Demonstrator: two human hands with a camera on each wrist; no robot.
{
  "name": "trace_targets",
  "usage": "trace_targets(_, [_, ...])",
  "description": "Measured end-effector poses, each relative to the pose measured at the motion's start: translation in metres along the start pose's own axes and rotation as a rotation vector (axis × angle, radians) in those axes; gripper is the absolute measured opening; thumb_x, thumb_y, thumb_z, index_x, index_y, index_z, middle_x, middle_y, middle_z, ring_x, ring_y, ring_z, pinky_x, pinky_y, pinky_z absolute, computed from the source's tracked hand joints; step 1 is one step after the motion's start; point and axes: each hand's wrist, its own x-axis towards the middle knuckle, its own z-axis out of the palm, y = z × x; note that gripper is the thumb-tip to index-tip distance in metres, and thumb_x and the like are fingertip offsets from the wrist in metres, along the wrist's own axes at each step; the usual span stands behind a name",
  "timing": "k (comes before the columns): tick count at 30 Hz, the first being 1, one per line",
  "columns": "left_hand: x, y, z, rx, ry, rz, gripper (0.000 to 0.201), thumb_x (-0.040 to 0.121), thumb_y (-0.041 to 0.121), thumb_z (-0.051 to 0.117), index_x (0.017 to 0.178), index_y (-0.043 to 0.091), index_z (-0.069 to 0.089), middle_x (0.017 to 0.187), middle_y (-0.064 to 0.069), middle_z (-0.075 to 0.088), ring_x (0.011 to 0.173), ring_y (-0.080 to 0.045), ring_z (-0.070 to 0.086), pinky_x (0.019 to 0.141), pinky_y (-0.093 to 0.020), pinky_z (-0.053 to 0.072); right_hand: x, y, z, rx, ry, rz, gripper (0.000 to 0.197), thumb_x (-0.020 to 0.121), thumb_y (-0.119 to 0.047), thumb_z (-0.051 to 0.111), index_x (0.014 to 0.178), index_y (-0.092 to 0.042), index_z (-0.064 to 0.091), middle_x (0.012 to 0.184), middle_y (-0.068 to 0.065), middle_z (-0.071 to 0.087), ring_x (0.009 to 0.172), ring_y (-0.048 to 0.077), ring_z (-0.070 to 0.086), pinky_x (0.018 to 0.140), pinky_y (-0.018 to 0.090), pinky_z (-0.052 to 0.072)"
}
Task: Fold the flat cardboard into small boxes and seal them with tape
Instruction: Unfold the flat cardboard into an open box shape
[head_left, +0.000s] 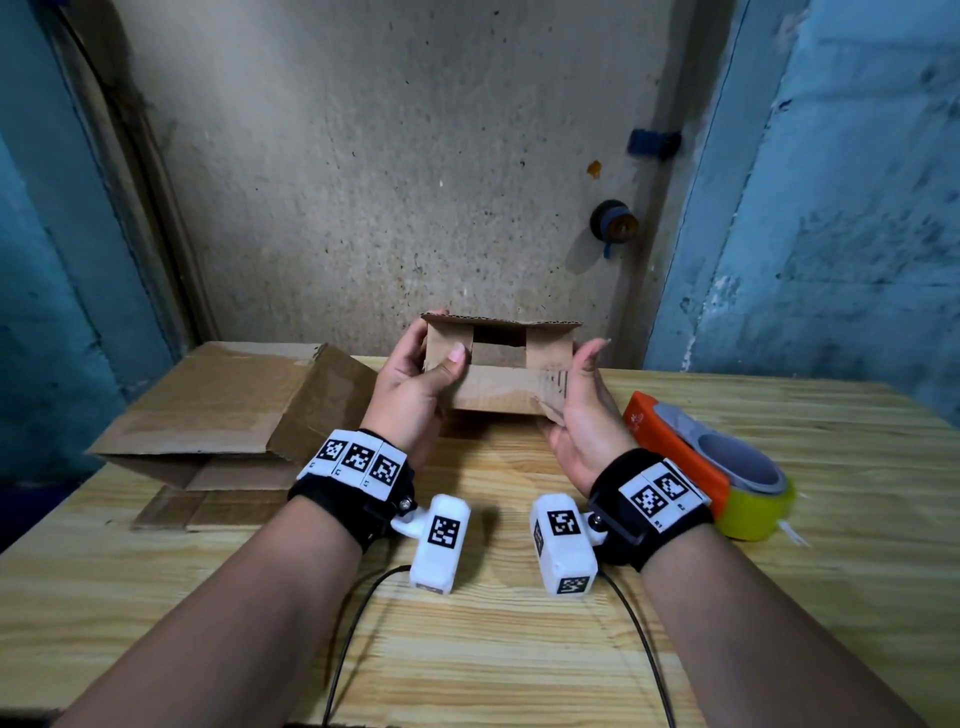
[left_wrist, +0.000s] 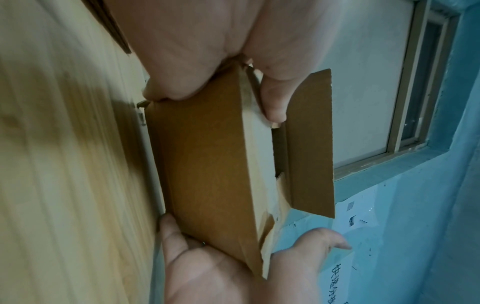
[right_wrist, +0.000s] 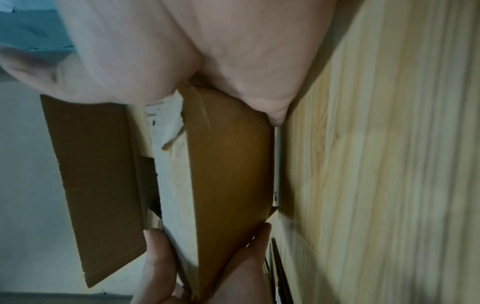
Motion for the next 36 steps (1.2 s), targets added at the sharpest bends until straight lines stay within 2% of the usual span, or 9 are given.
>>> trace_targets(4, [0.000, 0.001, 0.000, -0.012, 0.001, -0.004, 0.041, 0.096, -0.006, 0.057, 0.126, 0.021, 0.059, 0.114, -0.005, 0.066, 0.096, -0.018, 0.066, 0.079, -0.032, 0.057, 0.003, -0.001, 0.000, 0.033, 0.015, 0.020, 0.133, 0.037, -0.106, 0.061, 0.151, -0.040, 0.047, 0.151, 0.005, 0.058, 0.135, 0.026, 0.060, 0.114, 0.050, 0.048])
trace_targets(11, [-0.002, 0.001, 0.003, -0.001, 0.006, 0.006, 0.031, 0.099, -0.006, 0.051, 0.120, 0.017, 0.055, 0.096, 0.011, 0.073, 0.086, -0.007, 0.068, 0.074, -0.025, 0.057, 0.001, -0.004, -0.003, 0.069, -0.035, 0.051, 0.111, 0.055, -0.099, 0.066, 0.149, -0.041, 0.053, 0.146, -0.001, 0.063, 0.138, 0.022, 0.057, 0.124, 0.053, 0.031])
trace_targets(19, [-0.005, 0.006, 0.004, -0.013, -0.013, -0.024, 0.047, 0.096, -0.004, 0.057, 0.136, 0.019, 0.056, 0.112, -0.008, 0.066, 0.102, -0.023, 0.064, 0.088, -0.036, 0.052, -0.009, -0.012, -0.002, 0.110, -0.007, 0.074, 0.090, 0.074, -0.080, 0.064, 0.153, -0.044, 0.043, 0.146, 0.002, 0.063, 0.135, 0.021, 0.059, 0.123, 0.050, 0.033])
trace_targets(22, [-0.005, 0.006, 0.003, -0.026, 0.007, -0.039, 0.053, 0.091, 0.000, 0.061, 0.138, 0.025, 0.059, 0.121, -0.014, 0.061, 0.114, -0.031, 0.055, 0.105, -0.049, 0.041, -0.012, -0.014, 0.001, 0.134, 0.001, 0.076, 0.078, 0.081, -0.070, 0.067, 0.148, -0.033, 0.055, 0.132, 0.003, 0.073, 0.126, 0.021, 0.066, 0.113, 0.042, 0.045])
trace_targets(25, [-0.005, 0.006, 0.003, -0.005, 0.038, -0.031, 0.057, 0.094, -0.005, 0.053, 0.140, 0.027, 0.059, 0.129, -0.010, 0.063, 0.121, -0.028, 0.056, 0.116, -0.053, 0.032, -0.013, -0.015, 0.002, 0.169, 0.016, 0.073, 0.043, 0.095, -0.052, 0.063, 0.126, -0.022, 0.070, 0.117, 0.006, 0.077, 0.110, 0.019, 0.072, 0.095, 0.035, 0.054])
trace_targets(29, [-0.006, 0.008, 0.006, 0.019, 0.067, -0.039, 0.068, 0.093, -0.013, 0.037, 0.147, 0.026, 0.052, 0.144, -0.007, 0.059, 0.134, -0.027, 0.055, 0.115, -0.046, 0.040, -0.012, -0.013, 0.001, 0.220, 0.044, 0.065, 0.043, 0.100, -0.036, 0.059, 0.136, -0.014, 0.065, 0.118, 0.010, 0.075, 0.103, 0.019, 0.072, 0.078, 0.028, 0.059])
trace_targets(33, [-0.011, 0.015, 0.010, -0.015, 0.091, -0.059, 0.068, 0.089, -0.007, 0.037, 0.149, 0.022, 0.049, 0.150, -0.008, 0.053, 0.137, -0.025, 0.052, 0.117, -0.044, 0.038, -0.007, -0.009, 0.000, 0.251, 0.078, 0.083, 0.044, 0.099, -0.031, 0.062, 0.141, -0.016, 0.063, 0.129, 0.013, 0.073, 0.126, 0.029, 0.065, 0.109, 0.042, 0.052])
trace_targets(34, [-0.016, 0.017, 0.013, -0.017, 0.078, -0.067, 0.063, 0.091, -0.006, 0.039, 0.149, 0.016, 0.049, 0.149, -0.012, 0.054, 0.130, -0.020, 0.058, 0.114, -0.034, 0.042, -0.006, -0.009, 0.000, 0.244, 0.084, 0.079, 0.044, 0.099, -0.031, 0.063, 0.141, -0.017, 0.063, 0.129, 0.012, 0.073, 0.125, 0.028, 0.066, 0.110, 0.043, 0.051])
trace_targets(36, [-0.018, 0.018, 0.017, -0.188, 0.085, -0.111, 0.045, 0.099, -0.009, 0.042, 0.143, -0.007, 0.049, 0.136, -0.026, 0.059, 0.098, -0.001, 0.067, 0.086, -0.004, 0.045, -0.005, -0.009, 0.002, 0.203, 0.101, 0.055, 0.046, 0.100, -0.033, 0.063, 0.144, -0.020, 0.061, 0.133, 0.009, 0.072, 0.119, 0.022, 0.069, 0.095, 0.033, 0.058])
